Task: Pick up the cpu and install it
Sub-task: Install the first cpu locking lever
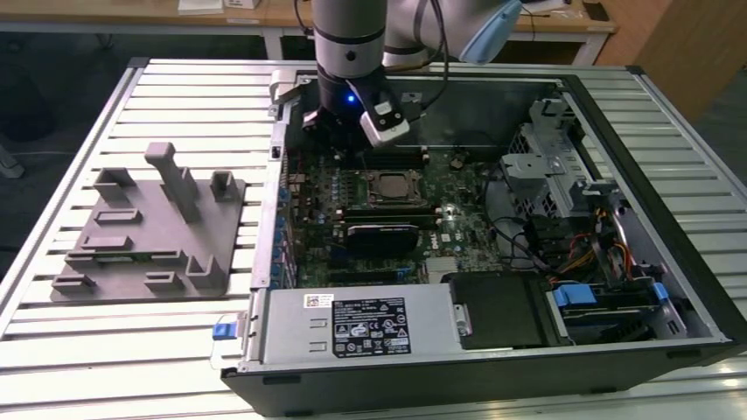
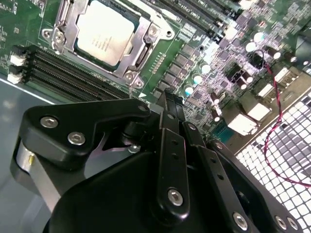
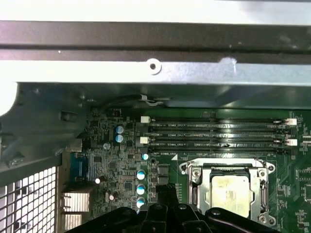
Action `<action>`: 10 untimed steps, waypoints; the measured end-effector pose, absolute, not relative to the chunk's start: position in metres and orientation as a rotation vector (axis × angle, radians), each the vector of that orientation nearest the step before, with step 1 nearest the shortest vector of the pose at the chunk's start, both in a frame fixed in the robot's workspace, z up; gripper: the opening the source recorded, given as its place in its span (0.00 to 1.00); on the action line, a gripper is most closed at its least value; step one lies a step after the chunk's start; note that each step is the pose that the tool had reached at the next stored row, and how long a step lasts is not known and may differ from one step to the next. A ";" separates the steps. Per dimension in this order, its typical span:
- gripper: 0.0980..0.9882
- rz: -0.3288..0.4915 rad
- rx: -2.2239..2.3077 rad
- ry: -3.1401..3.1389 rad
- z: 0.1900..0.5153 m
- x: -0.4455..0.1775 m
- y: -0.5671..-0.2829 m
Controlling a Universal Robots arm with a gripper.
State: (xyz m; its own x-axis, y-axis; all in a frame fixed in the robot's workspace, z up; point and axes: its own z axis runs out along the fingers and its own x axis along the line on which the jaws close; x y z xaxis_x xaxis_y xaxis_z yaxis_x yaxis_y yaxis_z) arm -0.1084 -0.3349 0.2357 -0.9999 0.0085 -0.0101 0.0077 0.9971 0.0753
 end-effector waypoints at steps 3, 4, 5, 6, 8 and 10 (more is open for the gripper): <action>0.01 0.139 0.013 3.128 0.236 -0.108 -0.335; 0.01 0.146 0.013 3.128 0.236 -0.108 -0.335; 0.01 0.155 0.013 3.128 0.236 -0.108 -0.335; 0.01 0.162 0.013 3.127 0.236 -0.108 -0.335; 0.01 0.175 0.013 3.126 0.236 -0.108 -0.335; 0.01 0.189 0.013 3.126 0.236 -0.108 -0.335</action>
